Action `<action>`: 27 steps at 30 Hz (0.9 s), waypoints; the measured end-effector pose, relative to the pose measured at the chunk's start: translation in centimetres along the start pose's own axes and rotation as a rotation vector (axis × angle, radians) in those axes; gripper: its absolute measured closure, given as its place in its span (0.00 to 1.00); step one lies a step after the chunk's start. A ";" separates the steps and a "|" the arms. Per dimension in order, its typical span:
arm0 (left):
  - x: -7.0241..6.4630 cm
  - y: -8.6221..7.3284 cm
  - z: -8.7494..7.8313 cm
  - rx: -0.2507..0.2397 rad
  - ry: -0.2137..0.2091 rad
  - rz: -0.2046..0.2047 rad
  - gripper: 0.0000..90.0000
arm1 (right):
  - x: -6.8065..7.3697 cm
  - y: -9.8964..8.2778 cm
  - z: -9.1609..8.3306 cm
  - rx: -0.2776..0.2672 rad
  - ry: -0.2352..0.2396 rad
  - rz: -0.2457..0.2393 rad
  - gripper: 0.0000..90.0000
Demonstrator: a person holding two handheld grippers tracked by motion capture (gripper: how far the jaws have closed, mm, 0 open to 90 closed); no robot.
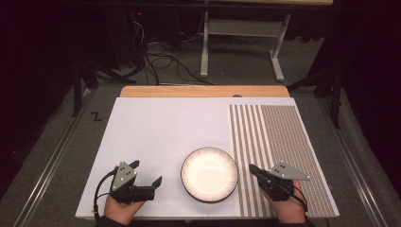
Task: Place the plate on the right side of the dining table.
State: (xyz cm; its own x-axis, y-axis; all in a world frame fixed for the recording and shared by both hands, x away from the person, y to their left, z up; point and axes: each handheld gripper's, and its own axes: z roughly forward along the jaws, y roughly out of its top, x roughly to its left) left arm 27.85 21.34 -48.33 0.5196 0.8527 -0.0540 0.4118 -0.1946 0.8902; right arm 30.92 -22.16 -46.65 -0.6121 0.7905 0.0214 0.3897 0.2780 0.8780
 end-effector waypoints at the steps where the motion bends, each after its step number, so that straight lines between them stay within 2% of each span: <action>1: 0.0 0.0 0.1 0.008 -0.005 0.002 0.05 | 0.2 0.2 0.1 -0.004 0.007 0.000 1.00; 2: -0.1 0.0 0.2 0.004 -0.007 -0.003 0.05 | 0.6 0.8 0.2 -0.009 0.013 -0.006 1.00; 7: -0.1 0.1 0.3 -0.007 -0.012 0.002 0.05 | 0.8 1.5 0.8 -0.018 0.025 -0.018 1.00; 14: 0.0 0.4 1.2 -0.003 -0.025 -0.002 0.05 | 0.5 2.7 2.8 -0.017 0.018 0.002 1.00; 17: 0.0 0.5 1.2 -0.009 -0.021 0.001 0.05 | 0.6 2.6 3.1 -0.009 0.021 0.011 1.00; 20: -0.1 0.6 1.2 -0.016 -0.016 -0.003 0.05 | 1.0 2.1 3.4 0.011 0.026 -0.011 1.00; 24: -0.2 0.5 1.4 -0.006 -0.027 -0.013 0.05 | 0.9 1.7 3.3 0.019 0.038 -0.001 1.00; 27: -0.2 0.6 1.6 -0.004 -0.025 -0.009 0.05 | 0.9 1.1 3.5 0.047 0.042 -0.014 1.00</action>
State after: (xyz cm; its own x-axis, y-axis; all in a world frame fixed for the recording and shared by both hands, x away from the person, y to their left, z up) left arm 29.16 20.29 -48.49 0.5344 0.8420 -0.0732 0.4139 -0.1853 0.8913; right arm 33.21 -19.17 -47.34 -0.6458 0.7629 0.0307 0.4124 0.3146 0.8550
